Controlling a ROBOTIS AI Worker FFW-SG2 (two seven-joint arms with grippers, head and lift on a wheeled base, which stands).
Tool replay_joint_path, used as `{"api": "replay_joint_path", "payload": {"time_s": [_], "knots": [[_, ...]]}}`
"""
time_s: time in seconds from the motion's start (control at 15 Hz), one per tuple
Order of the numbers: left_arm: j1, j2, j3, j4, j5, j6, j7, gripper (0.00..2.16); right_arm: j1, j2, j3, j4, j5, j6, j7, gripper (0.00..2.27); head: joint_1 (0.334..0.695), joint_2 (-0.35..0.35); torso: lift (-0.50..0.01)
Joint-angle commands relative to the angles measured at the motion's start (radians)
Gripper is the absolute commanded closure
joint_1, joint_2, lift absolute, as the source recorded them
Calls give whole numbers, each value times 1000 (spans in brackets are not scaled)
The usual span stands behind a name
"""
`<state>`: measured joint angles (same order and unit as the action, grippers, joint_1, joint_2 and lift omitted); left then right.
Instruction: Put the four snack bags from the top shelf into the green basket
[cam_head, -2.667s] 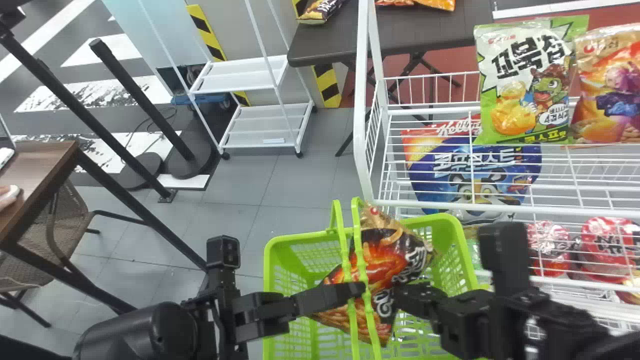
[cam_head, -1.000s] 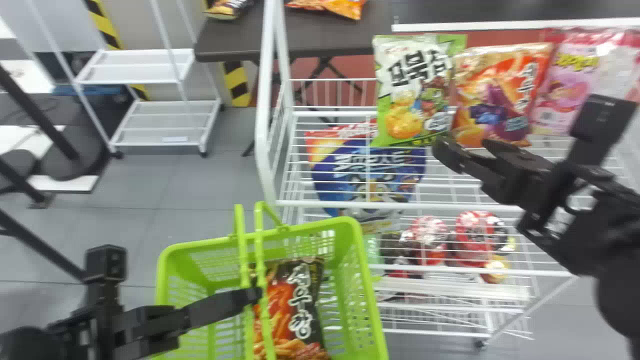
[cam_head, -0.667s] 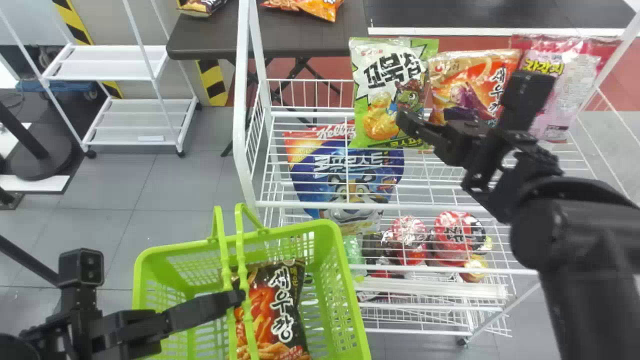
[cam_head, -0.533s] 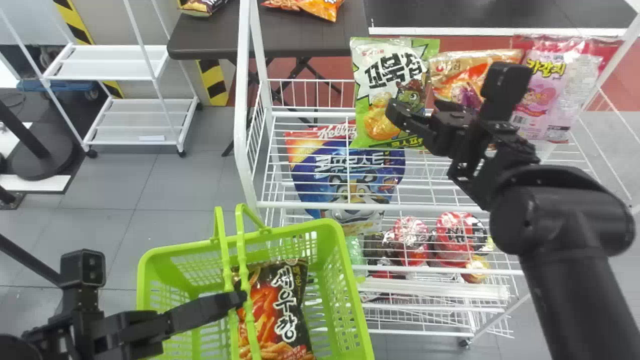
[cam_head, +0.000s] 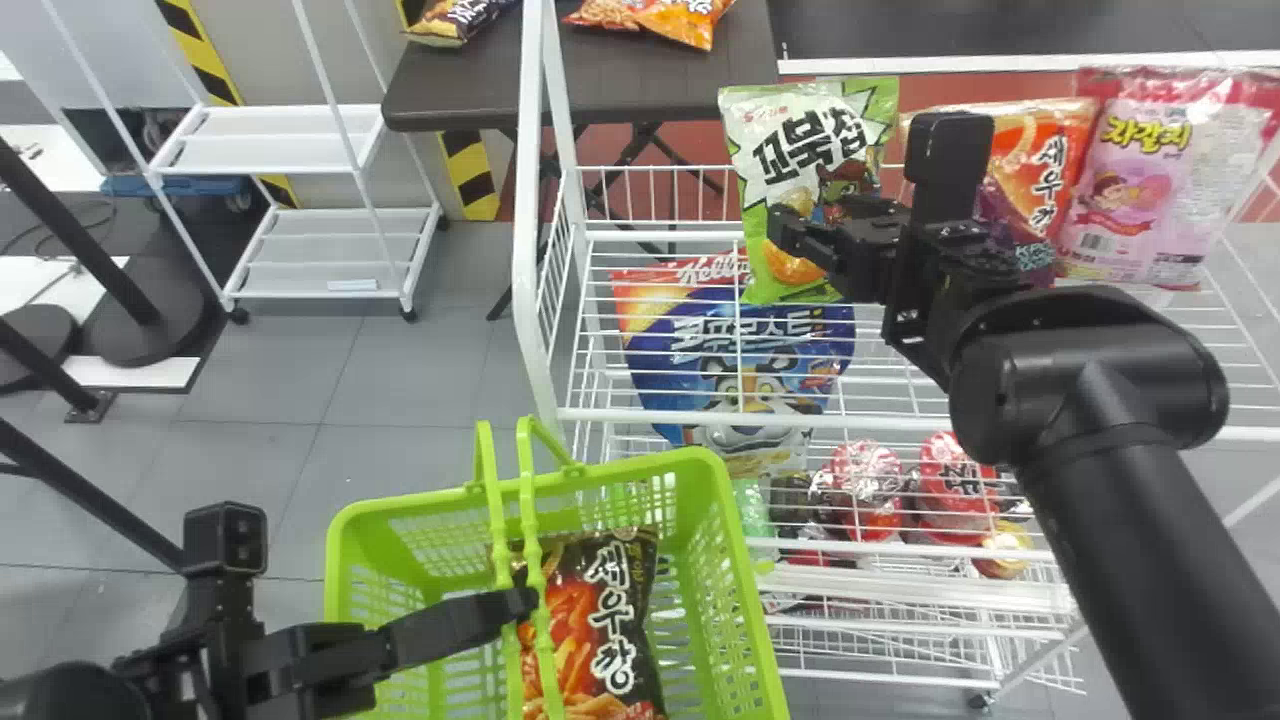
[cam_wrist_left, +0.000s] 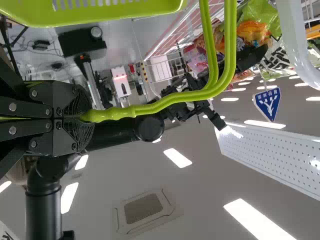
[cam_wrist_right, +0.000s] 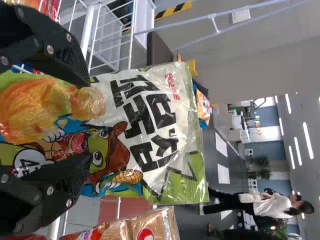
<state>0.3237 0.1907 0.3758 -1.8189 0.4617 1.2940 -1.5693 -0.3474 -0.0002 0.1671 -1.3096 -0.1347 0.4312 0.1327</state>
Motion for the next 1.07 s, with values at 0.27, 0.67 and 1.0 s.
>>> {"api": "replay_joint_path", "payload": {"time_s": [0.27, 0.67, 1.0], "knots": [[0, 1, 0, 4, 2, 0, -11, 2145, 22, 1, 8, -31, 24, 50, -19, 2253, 695, 95, 0], [2, 3, 5, 9, 2, 0, -11, 2145, 97, 1, -3, -175, 24, 59, -2, 2253, 695, 97, 0], [-3, 7, 9, 13, 3, 0, -11, 2145, 315, -1, -11, -586, 0, 268, 22, 2253, 695, 120, 0]]}}
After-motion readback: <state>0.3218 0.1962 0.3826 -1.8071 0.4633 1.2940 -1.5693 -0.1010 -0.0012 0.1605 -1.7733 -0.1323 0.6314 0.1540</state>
